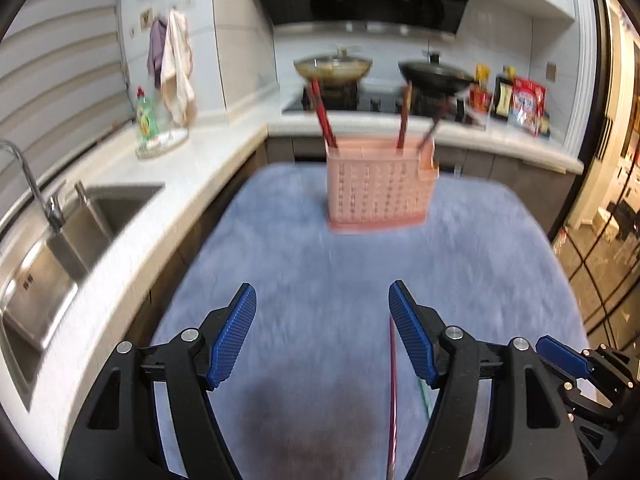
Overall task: Organize utensils
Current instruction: 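Move both open tools back over the last red and green chopsticks, then grasp the red chopstick with the left tool while the right tool grasps the green chopstick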
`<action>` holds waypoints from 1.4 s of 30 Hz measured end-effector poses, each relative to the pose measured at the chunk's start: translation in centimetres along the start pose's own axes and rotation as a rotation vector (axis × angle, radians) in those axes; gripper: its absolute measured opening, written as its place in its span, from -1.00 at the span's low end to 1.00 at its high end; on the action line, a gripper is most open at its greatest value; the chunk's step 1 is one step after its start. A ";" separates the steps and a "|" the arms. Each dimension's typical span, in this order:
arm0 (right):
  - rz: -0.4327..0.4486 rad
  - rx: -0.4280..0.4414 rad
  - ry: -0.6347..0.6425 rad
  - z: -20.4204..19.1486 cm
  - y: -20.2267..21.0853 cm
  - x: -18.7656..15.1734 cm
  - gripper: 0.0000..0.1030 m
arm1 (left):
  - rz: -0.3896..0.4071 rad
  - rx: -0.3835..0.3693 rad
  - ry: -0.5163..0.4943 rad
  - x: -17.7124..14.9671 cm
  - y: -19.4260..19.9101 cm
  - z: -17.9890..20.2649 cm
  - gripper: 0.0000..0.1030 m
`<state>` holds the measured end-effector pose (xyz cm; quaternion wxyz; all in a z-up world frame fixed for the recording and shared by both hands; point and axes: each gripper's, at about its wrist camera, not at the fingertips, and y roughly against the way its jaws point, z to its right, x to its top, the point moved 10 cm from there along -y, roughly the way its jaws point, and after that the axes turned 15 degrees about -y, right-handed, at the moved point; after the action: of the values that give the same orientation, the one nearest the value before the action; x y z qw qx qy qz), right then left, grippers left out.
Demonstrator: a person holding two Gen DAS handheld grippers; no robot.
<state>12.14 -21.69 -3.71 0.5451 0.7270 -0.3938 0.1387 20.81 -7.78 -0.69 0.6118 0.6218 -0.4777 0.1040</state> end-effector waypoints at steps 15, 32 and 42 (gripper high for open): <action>-0.156 -0.019 0.028 0.3 -3.0 -10.9 -0.59 | -0.189 -0.069 0.001 -12.6 -1.1 3.3 0.28; -0.175 -0.081 0.038 2.1 -4.5 -13.0 -0.86 | -0.229 -0.140 -0.029 -16.6 -0.3 6.3 0.48; -0.165 -0.104 -0.028 4.6 -3.0 -12.9 -0.87 | -0.248 -0.185 -0.058 -17.5 -1.3 9.0 0.47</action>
<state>4.82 -20.14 -15.57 0.5861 0.7296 -0.3468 0.0628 8.51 -7.58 -16.12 0.6605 0.6198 -0.4223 -0.0350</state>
